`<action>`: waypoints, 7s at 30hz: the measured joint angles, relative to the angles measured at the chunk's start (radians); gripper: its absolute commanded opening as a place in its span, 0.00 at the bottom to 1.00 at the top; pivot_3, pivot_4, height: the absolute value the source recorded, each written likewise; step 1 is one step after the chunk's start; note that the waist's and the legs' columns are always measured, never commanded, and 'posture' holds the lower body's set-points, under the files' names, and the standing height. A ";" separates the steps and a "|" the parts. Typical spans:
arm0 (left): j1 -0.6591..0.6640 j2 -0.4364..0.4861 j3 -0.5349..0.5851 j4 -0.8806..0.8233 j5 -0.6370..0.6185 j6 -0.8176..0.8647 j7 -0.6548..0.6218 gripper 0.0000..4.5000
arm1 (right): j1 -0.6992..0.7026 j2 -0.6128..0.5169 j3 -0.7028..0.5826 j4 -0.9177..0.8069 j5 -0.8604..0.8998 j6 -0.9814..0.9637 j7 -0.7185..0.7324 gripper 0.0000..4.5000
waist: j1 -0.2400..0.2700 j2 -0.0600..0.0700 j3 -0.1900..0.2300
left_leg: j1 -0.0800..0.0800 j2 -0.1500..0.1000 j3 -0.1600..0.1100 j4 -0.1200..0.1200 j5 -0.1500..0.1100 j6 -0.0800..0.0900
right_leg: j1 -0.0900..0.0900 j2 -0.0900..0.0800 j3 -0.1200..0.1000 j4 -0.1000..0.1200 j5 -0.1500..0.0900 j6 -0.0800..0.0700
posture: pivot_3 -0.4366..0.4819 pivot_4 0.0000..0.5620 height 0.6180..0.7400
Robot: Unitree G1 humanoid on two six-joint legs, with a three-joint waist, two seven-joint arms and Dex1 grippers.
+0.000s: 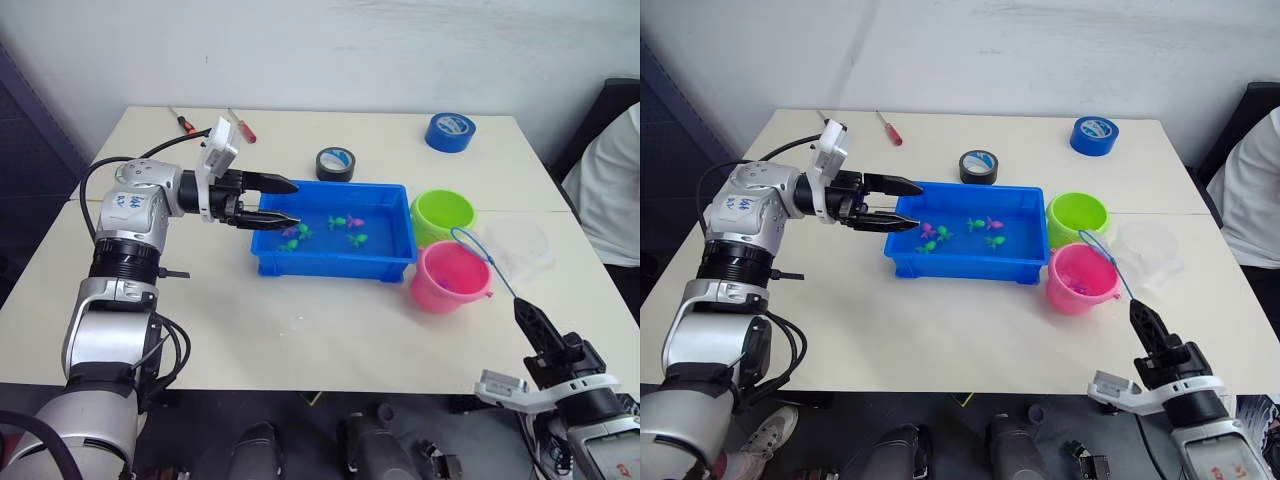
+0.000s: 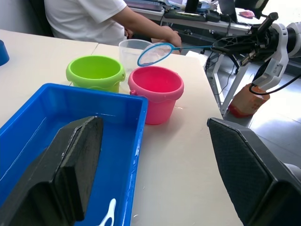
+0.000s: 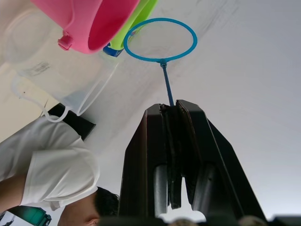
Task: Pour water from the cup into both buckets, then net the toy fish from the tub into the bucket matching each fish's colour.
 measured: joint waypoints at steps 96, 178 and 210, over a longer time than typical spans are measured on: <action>0.319 0.223 0.147 -0.398 -0.120 0.217 0.302 0.86 | -1.402 0.103 0.466 0.494 1.461 1.704 0.404 0.00 | -0.028 -0.001 0.001 | -0.015 0.000 -0.005 -0.006 0.002 0.000 | -0.018 -0.013 -0.005 0.000 -0.001 -0.003 | 0.48 0.27 0.95; -0.053 -0.014 -0.008 0.127 -0.010 -0.080 0.040 0.86 | -0.036 -0.556 -0.261 -0.097 1.260 0.522 0.660 0.00 | 0.006 -0.001 0.001 | -0.017 0.000 -0.004 -0.005 0.002 0.002 | -0.013 0.001 0.000 -0.011 0.002 0.003 | 0.48 0.27 0.95; -0.053 -0.015 -0.007 0.133 -0.009 -0.087 0.042 0.86 | -0.117 -0.385 -0.262 -0.022 0.775 0.037 0.586 0.00 | 0.005 -0.001 0.001 | -0.012 0.000 -0.001 -0.001 0.004 -0.001 | -0.011 0.001 -0.001 -0.003 0.002 0.003 | 0.48 0.27 0.95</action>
